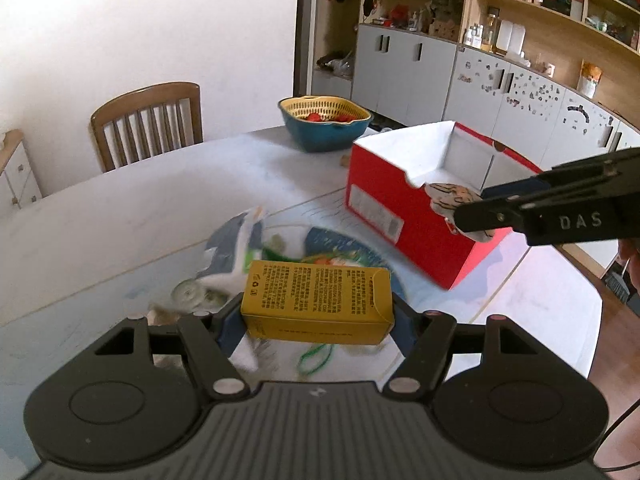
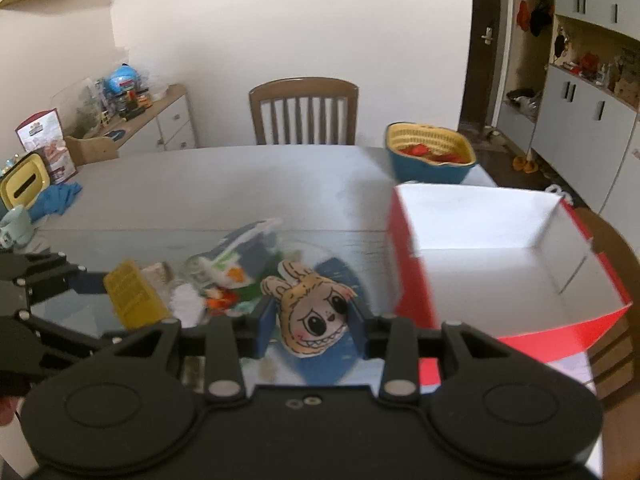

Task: Organize objects
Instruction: 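Carry the yellow package and the plush doll over the open red box with both tools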

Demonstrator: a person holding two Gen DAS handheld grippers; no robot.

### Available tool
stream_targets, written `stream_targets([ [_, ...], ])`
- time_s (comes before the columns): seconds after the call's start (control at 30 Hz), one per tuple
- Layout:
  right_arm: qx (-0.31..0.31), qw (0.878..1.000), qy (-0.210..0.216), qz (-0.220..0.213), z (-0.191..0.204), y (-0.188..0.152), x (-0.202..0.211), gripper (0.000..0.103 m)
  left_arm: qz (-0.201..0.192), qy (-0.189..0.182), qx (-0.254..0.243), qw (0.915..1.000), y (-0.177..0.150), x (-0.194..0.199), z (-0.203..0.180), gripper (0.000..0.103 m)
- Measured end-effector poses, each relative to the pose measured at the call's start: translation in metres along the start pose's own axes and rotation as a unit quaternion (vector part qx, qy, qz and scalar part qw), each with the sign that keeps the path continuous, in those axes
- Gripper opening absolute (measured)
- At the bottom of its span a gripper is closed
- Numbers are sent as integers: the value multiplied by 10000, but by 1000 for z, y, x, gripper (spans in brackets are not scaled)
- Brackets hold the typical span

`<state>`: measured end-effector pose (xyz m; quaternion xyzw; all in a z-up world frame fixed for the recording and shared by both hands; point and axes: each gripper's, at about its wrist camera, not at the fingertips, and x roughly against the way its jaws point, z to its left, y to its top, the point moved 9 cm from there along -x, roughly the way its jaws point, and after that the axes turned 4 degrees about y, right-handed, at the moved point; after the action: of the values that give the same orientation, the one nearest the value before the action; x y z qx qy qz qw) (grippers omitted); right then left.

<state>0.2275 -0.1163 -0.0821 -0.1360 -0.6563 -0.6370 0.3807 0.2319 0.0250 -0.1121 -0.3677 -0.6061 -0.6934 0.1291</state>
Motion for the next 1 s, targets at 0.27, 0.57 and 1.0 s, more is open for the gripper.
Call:
stream_targets([
  [0.27, 99, 9999, 61, 4, -62, 8, 9, 37, 14, 81, 64, 9999, 40, -24, -43, 71],
  [0.57, 209, 9997, 98, -11, -126, 13, 12, 37, 2, -6, 48, 10000, 89, -61, -99, 71],
  [1.0, 216, 9996, 35, 176, -201, 9, -1, 37, 162, -51, -187, 9997, 145, -129, -163, 71],
])
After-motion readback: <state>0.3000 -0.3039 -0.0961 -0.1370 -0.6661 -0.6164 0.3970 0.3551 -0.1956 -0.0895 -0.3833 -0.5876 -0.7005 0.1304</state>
